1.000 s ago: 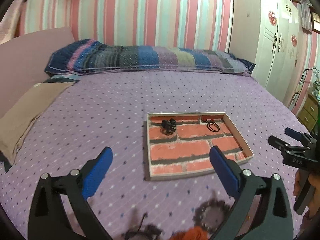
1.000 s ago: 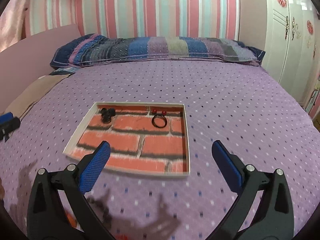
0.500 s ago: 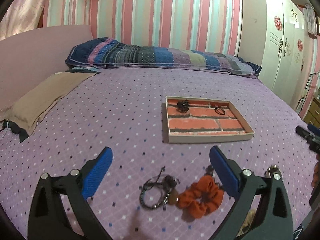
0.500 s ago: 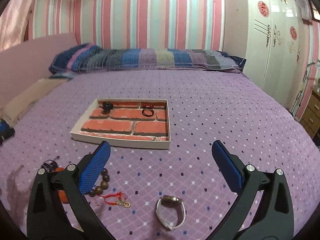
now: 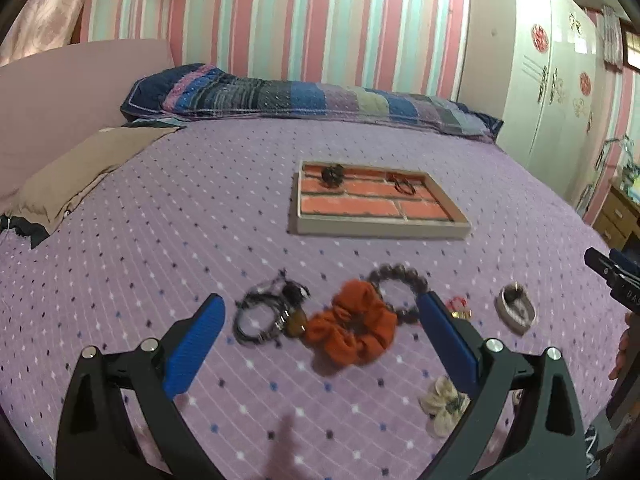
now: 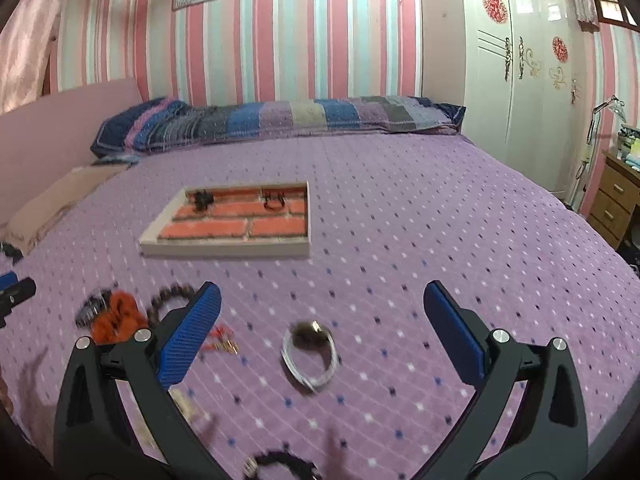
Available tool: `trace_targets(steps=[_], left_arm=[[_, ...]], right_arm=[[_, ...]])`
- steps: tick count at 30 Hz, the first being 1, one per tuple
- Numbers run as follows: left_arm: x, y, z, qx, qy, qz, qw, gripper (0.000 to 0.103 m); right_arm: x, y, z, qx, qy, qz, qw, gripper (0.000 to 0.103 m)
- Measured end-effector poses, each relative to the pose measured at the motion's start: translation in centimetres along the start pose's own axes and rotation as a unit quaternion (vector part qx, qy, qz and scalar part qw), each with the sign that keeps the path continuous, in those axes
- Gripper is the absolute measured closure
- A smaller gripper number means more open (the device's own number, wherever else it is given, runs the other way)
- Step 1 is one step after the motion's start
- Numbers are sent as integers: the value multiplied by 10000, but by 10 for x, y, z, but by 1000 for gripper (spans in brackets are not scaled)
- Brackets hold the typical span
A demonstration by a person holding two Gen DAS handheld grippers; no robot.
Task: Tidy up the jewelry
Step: 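Lift both tools from the tray and move back toward the remaining jewelry, then grasp the cream scrunchie with the left tool while the right tool grasps the black charm scrunchie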
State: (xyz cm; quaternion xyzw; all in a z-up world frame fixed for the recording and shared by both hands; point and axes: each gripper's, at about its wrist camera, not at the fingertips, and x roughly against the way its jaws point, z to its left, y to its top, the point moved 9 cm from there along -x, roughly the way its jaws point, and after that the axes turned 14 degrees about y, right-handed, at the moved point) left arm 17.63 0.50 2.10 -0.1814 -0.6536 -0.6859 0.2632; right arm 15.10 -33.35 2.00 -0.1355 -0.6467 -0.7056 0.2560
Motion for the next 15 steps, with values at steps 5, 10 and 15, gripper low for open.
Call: trace_targets(steps=[5,10,15], left_arm=[[-1,-35,-28,-248,-74,102,9996,8],[-14,-70,-54,-421,-264,382,9980,8],[-24,-89,-71,-524,-312,438,9972,8]], right_arm=[[4,-42,-12,3,-70,247,9997,4],[3,-84,-23,-187,-83,521,9984,4],[-3,-123,-25,-261,-41,767,9967,4]])
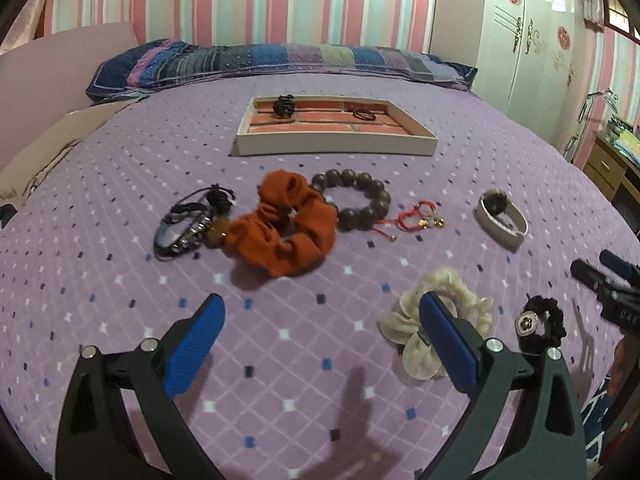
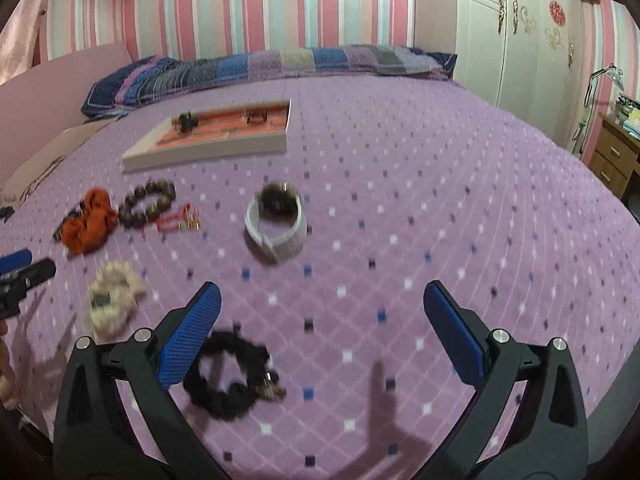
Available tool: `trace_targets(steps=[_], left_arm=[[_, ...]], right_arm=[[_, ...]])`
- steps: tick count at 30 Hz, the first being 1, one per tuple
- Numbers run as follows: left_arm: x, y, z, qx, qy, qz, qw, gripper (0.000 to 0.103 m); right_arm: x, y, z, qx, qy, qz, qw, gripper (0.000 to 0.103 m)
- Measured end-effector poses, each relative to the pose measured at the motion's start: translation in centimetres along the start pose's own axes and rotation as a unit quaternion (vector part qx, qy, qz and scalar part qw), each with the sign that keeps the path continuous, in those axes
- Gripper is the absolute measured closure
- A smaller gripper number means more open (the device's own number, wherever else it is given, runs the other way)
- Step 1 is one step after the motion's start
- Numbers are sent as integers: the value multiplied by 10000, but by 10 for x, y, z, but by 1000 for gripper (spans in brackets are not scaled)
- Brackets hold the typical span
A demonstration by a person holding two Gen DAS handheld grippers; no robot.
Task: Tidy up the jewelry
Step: 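Grasp the cream scrunchie with the left tool while the right tool grasps the black charm scrunchie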
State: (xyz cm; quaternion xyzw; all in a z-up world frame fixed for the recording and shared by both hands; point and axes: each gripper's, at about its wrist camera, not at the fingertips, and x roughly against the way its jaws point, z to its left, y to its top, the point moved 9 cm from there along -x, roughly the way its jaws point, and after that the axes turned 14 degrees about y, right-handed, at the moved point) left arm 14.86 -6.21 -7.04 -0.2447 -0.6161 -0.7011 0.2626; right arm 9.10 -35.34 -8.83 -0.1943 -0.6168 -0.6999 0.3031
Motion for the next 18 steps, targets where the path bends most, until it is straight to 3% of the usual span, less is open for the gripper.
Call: trace_targets(steps=[7,18], left_arm=[[-16,-13,-15,-98,6,55,9999,8],[-30,-19,-41,-207,-256,184,9993,8]], right_arm=[[-12,-33,-2,25,1,179,9998,4],[-19,-46,-5,182,-43,174,9997,5]])
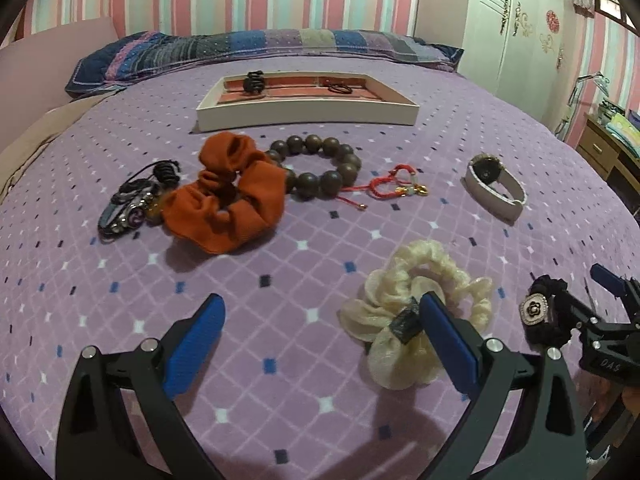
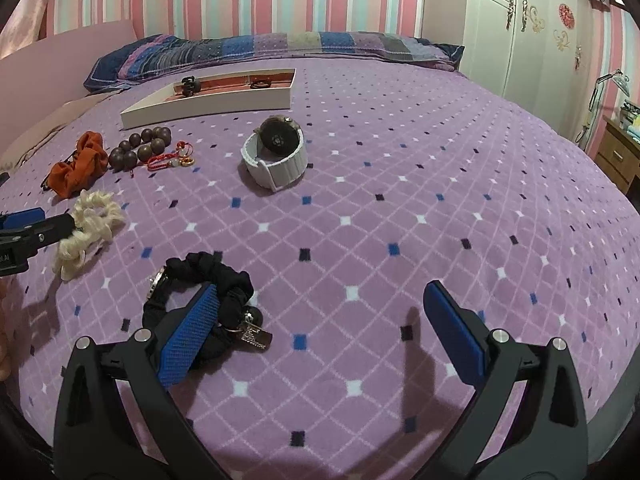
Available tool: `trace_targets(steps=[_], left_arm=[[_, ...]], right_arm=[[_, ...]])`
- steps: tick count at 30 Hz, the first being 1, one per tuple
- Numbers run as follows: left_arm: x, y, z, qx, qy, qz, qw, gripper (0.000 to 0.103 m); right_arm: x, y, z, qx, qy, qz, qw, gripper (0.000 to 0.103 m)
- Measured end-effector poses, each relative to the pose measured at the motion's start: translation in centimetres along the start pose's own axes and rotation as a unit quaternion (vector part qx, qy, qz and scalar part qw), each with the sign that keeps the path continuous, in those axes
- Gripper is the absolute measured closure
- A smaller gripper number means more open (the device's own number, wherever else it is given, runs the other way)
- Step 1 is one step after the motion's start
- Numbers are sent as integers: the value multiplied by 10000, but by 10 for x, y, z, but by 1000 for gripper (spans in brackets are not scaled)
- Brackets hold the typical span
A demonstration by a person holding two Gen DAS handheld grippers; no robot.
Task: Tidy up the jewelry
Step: 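Grasp the cream scrunchie with the left tool while the right tool grasps the black charm scrunchie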
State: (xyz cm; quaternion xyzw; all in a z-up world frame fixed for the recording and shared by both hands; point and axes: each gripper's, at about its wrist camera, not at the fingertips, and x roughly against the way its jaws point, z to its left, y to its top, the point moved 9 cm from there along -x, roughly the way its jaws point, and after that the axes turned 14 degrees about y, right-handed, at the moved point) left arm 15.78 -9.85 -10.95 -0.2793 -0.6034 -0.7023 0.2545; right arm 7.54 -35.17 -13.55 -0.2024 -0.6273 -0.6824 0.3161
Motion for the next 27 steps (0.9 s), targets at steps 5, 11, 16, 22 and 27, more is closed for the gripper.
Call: trace_targets(steps=[5,11,16,22,27], left_arm=[[-6,0,-9,-34,-95,17,9999,8],[-11,1,-15,-41,-235,34,9997,13],[-11,1,-25,-167,-365,4,9992,28],[-10,0,-32,-291,-451,-33,9986,44],[-9,-1,-34,-277,-536,-39,9982,56]], right_arm=[[-5,-4,4,9,80,57,10000,13],[-6,-5,10,50,215,-14,9998,27],[-6,-6,13,86,273,-29,9996,39],[-7,-5,20,183,356,-43,9992,58],[-9,-4,29,313,420,-22,9986,76]])
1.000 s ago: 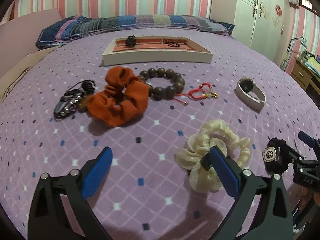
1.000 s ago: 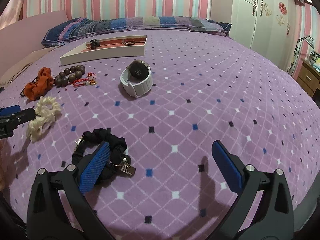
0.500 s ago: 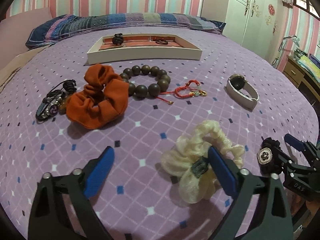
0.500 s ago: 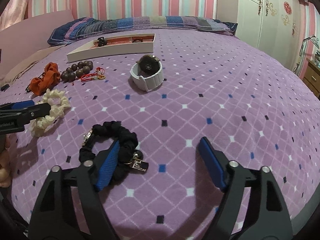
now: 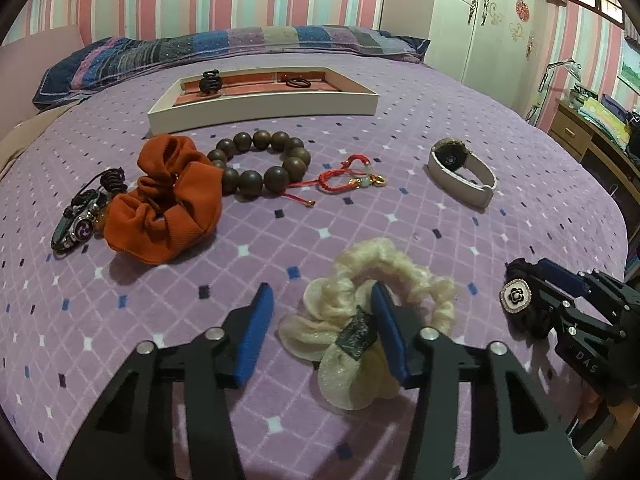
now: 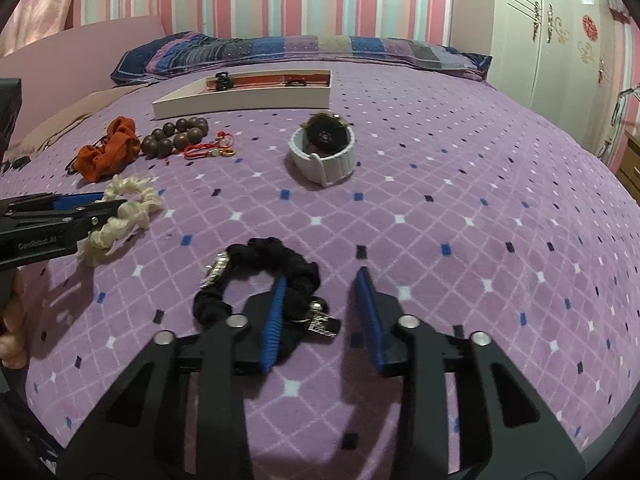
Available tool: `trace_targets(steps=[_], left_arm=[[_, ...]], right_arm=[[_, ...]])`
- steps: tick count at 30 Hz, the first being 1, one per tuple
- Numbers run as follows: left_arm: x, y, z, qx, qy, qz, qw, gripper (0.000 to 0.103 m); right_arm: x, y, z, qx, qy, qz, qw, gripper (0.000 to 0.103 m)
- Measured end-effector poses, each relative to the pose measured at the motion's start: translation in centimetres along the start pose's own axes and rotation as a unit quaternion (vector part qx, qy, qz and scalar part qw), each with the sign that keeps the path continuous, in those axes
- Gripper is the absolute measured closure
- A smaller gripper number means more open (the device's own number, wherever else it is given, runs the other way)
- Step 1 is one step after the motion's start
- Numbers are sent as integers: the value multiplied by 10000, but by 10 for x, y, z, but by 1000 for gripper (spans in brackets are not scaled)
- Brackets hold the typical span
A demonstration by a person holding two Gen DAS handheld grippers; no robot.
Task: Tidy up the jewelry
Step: 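Grasp the cream scrunchie with the left tool while the right tool grasps the black charm scrunchie, then carry the cream scrunchie in the left tool while the right tool carries the black scrunchie to the tray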
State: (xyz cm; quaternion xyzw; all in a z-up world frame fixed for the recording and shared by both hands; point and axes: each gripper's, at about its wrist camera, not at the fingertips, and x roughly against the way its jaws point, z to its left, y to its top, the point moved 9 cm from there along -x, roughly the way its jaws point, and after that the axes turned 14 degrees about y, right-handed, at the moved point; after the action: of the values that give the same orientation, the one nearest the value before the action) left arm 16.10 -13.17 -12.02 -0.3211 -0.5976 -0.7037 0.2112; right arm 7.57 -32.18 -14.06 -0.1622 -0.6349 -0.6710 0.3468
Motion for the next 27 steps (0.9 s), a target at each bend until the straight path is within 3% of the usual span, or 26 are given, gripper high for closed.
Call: trace_targets(steps=[5,15,18,27], left_arm=[[2,-1,-3,20,-153,5,9999,70],[5,0,-5,46,-348,9,9994,79],[8,1,-4,35,-330,-14,9994,87],[11,3,1,66,-353,20,9994,91]], right_arm=[[-1,1,4,35,36,2,10000,80],[0,4,5,1,71,-19,10000,80],[1,6,5,-1,73,-40,10000,80],[0,15,6,-4,100,-67,9999,82]])
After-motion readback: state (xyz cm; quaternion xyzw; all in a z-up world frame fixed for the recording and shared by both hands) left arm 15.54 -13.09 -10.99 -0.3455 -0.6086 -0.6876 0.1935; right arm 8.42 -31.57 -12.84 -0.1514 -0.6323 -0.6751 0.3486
